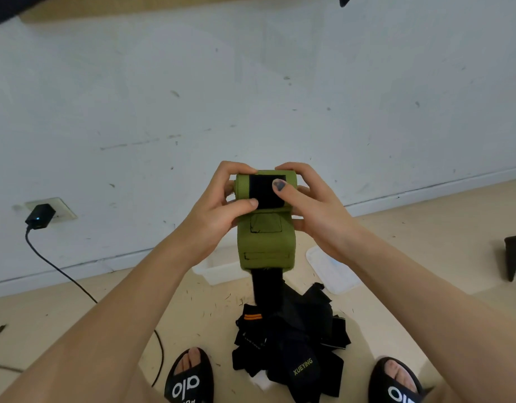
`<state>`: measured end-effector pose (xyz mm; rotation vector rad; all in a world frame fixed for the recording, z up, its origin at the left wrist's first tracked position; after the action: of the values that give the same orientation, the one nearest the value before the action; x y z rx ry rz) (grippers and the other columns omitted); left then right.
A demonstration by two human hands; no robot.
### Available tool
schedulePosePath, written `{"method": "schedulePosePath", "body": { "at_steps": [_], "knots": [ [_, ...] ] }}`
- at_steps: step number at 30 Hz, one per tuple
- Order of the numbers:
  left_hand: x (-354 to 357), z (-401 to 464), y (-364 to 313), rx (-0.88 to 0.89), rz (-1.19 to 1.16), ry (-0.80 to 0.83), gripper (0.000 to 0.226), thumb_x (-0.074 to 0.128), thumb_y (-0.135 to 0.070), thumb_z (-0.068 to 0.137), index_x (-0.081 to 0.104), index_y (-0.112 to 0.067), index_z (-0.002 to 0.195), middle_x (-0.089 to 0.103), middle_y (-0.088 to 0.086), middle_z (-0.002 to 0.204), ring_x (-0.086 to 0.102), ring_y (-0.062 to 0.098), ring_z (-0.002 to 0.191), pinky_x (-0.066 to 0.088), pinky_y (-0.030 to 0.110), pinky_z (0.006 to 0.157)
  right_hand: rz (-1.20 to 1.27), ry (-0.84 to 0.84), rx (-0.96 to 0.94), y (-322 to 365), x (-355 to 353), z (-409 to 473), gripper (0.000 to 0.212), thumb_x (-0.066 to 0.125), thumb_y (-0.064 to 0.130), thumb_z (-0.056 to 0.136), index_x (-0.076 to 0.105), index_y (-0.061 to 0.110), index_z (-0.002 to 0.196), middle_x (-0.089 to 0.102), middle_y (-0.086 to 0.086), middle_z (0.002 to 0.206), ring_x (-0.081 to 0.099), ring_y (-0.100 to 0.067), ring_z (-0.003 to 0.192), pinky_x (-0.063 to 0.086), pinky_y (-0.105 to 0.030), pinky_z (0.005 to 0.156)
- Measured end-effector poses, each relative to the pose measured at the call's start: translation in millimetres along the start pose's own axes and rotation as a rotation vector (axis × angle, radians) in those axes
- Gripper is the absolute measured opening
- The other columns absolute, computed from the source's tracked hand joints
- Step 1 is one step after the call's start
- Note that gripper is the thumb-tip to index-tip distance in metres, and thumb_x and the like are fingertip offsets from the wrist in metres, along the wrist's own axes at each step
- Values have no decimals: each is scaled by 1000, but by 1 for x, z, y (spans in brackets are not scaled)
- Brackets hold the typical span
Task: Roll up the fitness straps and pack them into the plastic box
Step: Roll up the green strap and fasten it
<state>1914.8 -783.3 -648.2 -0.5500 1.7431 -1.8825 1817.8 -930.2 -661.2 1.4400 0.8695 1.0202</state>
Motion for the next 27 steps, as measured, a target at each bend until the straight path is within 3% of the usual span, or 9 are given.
{"method": "schedulePosePath", "body": {
  "at_steps": [3,6,9,11,15,19,23,25,27],
  "knots": [
    [3,0,2,-52,-48,-4,45,46,9,100,54,-32,115,61,10,116,65,20,100,56,33,84,5,-12,-56,-1,-2,0,26,71,24,98,64,31,122,62,-30,122,70,-33,103,61,-39,85],
    [10,0,6,-127,-152,13,34,40,1,104,49,-31,114,64,6,120,65,21,101,56,37,87,-77,-53,-104,-3,-4,-1,30,74,20,96,64,33,121,67,-16,113,68,-34,103,60,-46,94],
    [16,0,7,-178,-178,-19,5,45,-26,109,46,-29,112,64,3,116,66,21,94,56,43,89,-144,-59,-132,-1,-4,-3,33,74,16,95,63,30,123,68,-15,114,67,-28,92,60,-34,88],
    [17,1,8,-189,-162,-40,2,46,-29,109,45,-28,109,65,3,111,66,20,90,57,40,84,-173,-44,-154,2,-4,-5,35,74,12,94,63,28,124,66,-15,116,66,-20,88,58,-26,80],
    [11,3,8,-136,-126,-26,10,45,-14,109,47,-24,106,66,8,111,65,20,96,57,34,80,-204,2,-119,2,-6,-3,42,75,12,93,60,33,126,64,-10,122,70,-21,92,60,-33,83],
    [8,3,6,-78,-68,-12,19,49,-4,106,50,-23,102,57,12,110,61,22,98,57,34,79,-79,41,40,-3,-5,-1,40,69,35,98,56,42,135,69,-10,121,73,-22,107,62,-42,89],
    [7,2,6,-79,-65,-50,41,53,5,101,47,-28,124,57,15,120,64,25,104,59,38,88,-101,-9,-11,-7,-1,3,31,71,39,93,65,31,122,71,-19,116,72,-31,106,61,-51,92],
    [9,2,7,-117,-83,-55,50,50,6,100,44,-31,134,58,13,124,65,22,107,58,35,90,-111,-11,-48,-8,-1,3,33,72,35,88,67,29,120,73,-12,112,70,-32,108,61,-50,93],
    [12,2,9,-160,-63,-33,45,47,1,102,46,-32,133,60,6,125,65,18,108,57,34,90,-161,-21,-89,-5,-3,2,30,74,27,91,67,28,120,73,-4,108,68,-31,105,60,-46,93]
  ]
}}
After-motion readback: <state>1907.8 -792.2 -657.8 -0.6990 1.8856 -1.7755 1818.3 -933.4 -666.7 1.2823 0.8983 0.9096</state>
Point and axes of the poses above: each hand's wrist, its own z-axis towards the middle knuckle, its own x-axis out of the palm, y = z × x, the point moved 4 cm from there along z, towards the middle knuckle
